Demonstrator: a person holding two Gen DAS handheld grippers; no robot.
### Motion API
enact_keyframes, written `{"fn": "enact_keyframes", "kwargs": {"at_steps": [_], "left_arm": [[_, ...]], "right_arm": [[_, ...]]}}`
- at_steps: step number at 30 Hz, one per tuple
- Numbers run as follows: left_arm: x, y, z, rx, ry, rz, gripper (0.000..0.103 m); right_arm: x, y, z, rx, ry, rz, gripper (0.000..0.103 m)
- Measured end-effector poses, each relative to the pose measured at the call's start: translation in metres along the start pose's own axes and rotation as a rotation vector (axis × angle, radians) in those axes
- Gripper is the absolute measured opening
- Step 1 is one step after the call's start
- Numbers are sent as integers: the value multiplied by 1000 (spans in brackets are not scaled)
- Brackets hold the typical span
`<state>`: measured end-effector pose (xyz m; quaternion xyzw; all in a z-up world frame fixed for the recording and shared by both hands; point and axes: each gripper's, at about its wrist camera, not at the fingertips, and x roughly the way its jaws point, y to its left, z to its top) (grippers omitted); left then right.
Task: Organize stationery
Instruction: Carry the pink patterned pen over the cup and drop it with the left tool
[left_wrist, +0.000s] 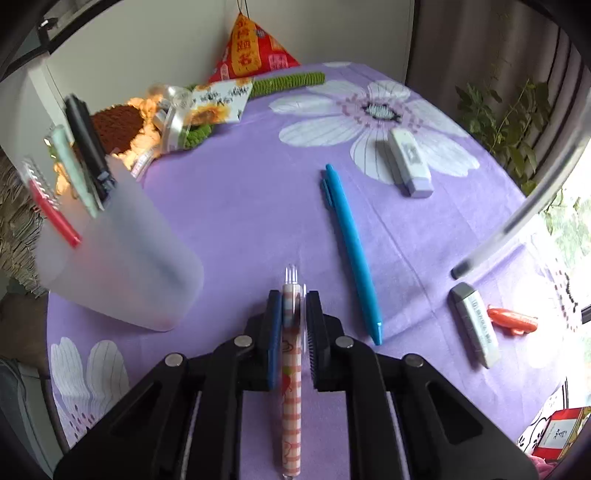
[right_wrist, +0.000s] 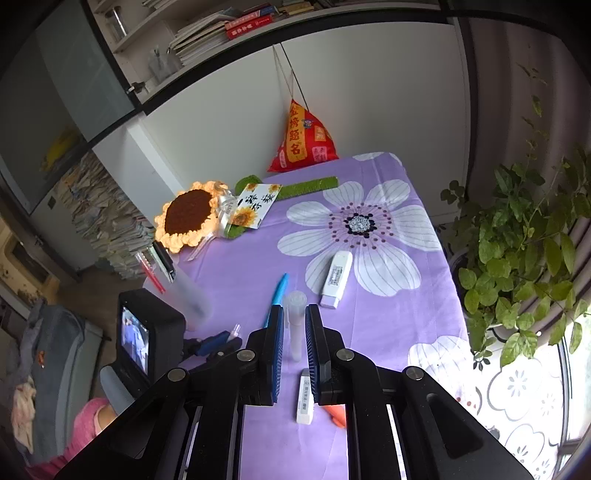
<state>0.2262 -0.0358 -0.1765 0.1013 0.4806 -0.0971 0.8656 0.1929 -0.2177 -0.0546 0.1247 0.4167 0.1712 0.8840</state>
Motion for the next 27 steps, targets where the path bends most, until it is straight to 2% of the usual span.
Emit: {"fn": "enact_keyframes", "kwargs": {"at_steps": [8, 15, 27], "left_arm": [[-82, 14, -1, -47, -195, -27, 10], [-132, 38, -1, -114, -320, -29, 8], [-186, 70, 31, -134, -482, 83, 8]], "right_arm": [[5, 7, -1, -11, 8, 17, 13], [4, 21, -2, -32, 3, 30, 13], [6, 39, -4, -61, 10, 43, 13]]}}
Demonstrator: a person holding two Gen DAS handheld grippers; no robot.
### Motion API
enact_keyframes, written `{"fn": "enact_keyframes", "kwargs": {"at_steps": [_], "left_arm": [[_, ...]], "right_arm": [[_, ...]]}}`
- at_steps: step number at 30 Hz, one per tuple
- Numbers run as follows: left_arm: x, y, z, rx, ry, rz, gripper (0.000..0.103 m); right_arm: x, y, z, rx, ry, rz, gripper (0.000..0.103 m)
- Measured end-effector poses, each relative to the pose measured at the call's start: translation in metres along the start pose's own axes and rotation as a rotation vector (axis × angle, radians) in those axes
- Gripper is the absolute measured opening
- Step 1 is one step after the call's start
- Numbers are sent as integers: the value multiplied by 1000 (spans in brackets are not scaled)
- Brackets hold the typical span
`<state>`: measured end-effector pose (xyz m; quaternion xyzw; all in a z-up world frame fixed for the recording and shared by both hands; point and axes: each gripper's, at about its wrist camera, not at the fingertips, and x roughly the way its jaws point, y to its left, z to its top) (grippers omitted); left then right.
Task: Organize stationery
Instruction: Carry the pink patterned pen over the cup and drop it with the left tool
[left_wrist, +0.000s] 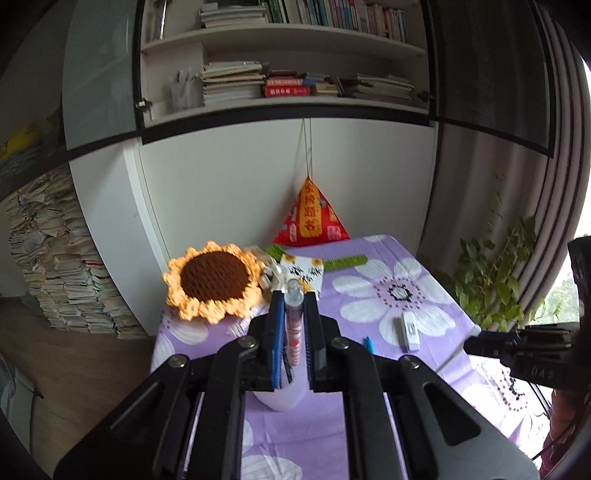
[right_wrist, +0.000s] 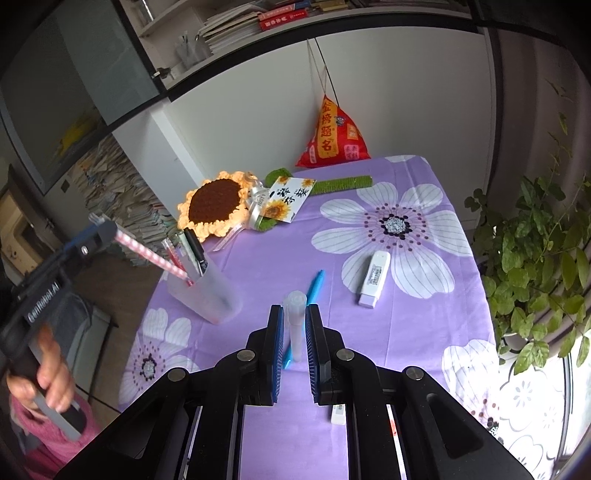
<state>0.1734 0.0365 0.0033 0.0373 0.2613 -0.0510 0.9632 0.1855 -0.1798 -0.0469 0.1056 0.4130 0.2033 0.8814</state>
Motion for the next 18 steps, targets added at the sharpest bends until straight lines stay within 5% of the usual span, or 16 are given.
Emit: {"fn": "enact_keyframes", "kwargs": {"at_steps": [4, 18], "left_arm": [[2, 7, 2, -6, -5, 18, 8], [57, 27, -45, -74, 179, 6, 8]], "right_arm": [[-1, 1, 1, 0, -3, -5, 13], [-23, 47, 31, -94, -99, 36, 13]]}}
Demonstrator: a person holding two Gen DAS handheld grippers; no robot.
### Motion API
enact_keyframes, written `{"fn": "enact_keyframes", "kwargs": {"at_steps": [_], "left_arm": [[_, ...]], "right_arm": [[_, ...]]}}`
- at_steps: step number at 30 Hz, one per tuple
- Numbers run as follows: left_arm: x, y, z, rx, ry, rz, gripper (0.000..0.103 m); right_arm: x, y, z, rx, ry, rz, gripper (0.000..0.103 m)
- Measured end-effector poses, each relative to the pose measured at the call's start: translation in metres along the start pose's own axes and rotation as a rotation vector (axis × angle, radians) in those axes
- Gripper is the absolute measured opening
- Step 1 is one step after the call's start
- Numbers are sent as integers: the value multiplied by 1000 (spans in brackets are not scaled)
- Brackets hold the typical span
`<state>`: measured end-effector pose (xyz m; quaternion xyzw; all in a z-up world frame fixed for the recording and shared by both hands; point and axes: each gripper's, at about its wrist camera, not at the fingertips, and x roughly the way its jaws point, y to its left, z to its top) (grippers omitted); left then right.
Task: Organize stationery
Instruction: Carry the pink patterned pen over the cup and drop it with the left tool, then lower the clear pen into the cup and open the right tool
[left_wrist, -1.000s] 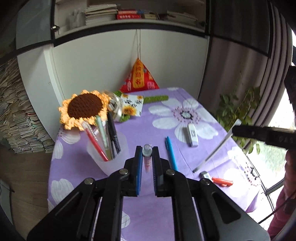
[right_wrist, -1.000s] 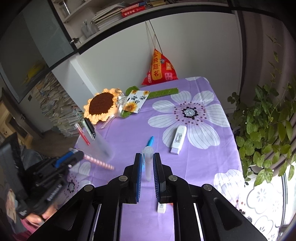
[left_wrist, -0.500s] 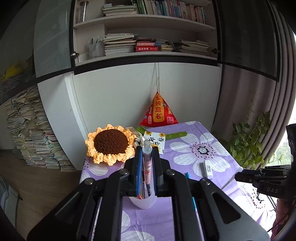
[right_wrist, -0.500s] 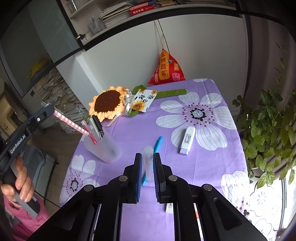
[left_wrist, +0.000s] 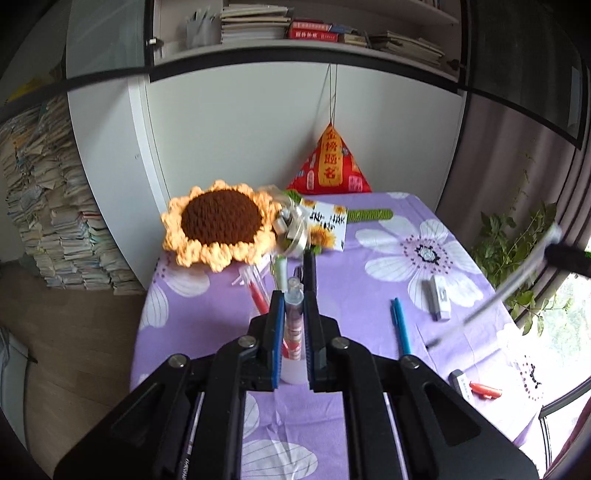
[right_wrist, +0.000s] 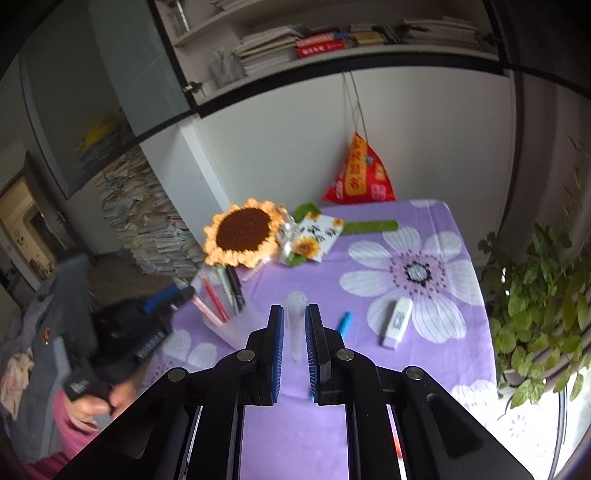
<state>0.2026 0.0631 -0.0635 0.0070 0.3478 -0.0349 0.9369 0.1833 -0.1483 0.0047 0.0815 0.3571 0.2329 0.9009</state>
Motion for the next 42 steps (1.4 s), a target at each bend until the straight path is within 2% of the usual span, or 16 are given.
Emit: {"fn": "enact_keyframes", "kwargs": {"at_steps": [5, 10, 16, 26, 30, 42], "left_arm": [[6, 3, -10, -13, 22, -19, 8], [9, 10, -19, -27, 34, -40, 8], [0, 16, -26, -29, 4, -84, 8], [-12, 37, -37, -73, -16, -106, 8], [-15, 40, -42, -70, -21, -115, 8], [-10, 62, -54, -134, 5, -112, 8]], "right_arm": [[5, 25, 15, -40, -24, 40, 13], [23, 49, 25, -66, -11, 67, 13], [42, 69, 31, -89, 6, 71, 13], [57, 97, 43, -136, -16, 66, 13], [69, 109, 43, -177, -23, 35, 13], [135, 117, 22, -215, 153, -24, 13]]}}
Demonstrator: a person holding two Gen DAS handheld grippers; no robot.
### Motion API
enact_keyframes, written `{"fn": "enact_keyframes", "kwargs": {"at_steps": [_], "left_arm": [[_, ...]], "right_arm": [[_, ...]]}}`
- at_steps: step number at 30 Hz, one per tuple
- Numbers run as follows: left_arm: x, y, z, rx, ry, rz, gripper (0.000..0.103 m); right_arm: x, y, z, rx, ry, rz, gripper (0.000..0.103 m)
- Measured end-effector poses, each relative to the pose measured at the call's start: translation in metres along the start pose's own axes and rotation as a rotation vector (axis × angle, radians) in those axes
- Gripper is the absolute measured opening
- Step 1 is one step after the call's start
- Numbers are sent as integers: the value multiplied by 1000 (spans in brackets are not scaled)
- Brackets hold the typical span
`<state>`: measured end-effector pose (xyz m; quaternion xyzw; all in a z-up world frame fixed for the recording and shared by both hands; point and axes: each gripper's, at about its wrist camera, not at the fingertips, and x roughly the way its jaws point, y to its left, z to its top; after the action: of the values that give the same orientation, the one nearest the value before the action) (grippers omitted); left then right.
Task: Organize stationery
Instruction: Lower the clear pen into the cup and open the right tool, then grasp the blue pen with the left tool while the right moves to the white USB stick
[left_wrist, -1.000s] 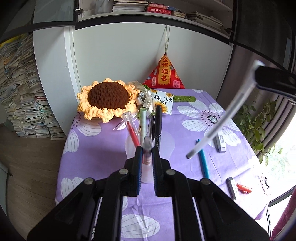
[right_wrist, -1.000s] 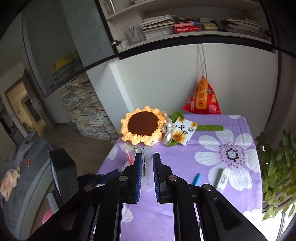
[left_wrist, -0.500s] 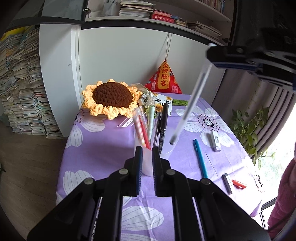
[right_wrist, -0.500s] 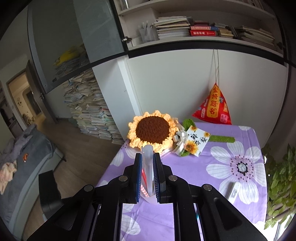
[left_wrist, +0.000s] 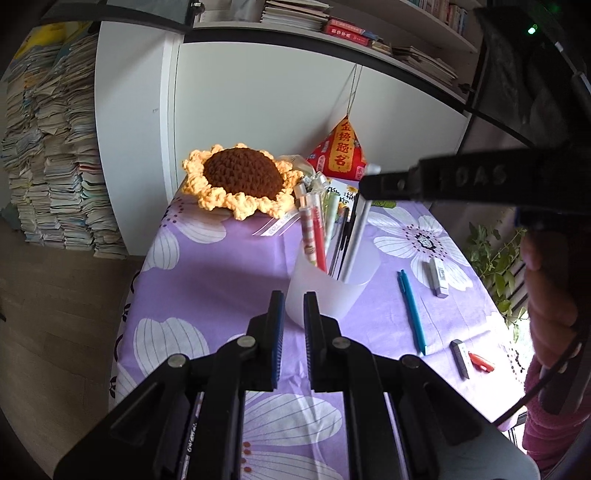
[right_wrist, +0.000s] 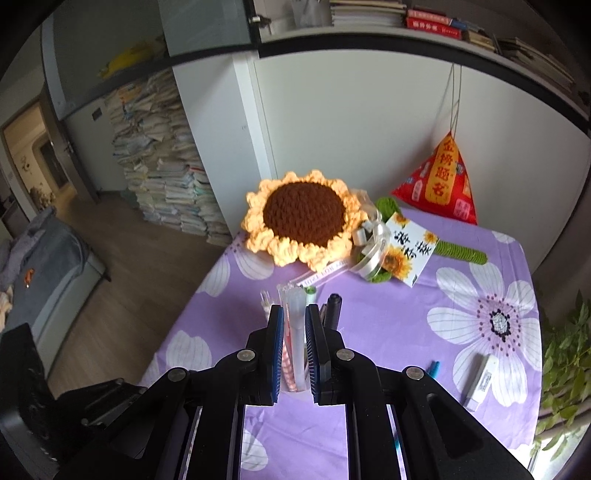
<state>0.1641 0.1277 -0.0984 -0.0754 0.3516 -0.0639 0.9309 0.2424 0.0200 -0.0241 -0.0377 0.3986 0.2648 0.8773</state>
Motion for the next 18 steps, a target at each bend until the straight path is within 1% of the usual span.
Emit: {"fn": "enact_keyframes", "kwargs": {"at_steps": [4, 8, 12, 14, 16, 18], "left_arm": [[2, -1, -3, 6, 13, -4, 9], [5, -3, -6, 11, 30, -8, 9], [5, -6, -8, 13, 41, -10, 11], [4, -9, -9, 17, 41, -11, 17], [1, -14, -10, 30, 36, -16, 21], [0, -20, -10, 44, 33, -24, 21]], "right_arm": [[14, -2, -5, 12, 39, 4, 13], [16, -3, -6, 25, 57, 17, 13], [2, -9, -9, 30, 41, 26, 13], [-11, -16, -10, 34, 21, 10, 13], [-24, -29, -13, 55, 1, -13, 16], [-38, -47, -18, 90, -20, -43, 27]]}}
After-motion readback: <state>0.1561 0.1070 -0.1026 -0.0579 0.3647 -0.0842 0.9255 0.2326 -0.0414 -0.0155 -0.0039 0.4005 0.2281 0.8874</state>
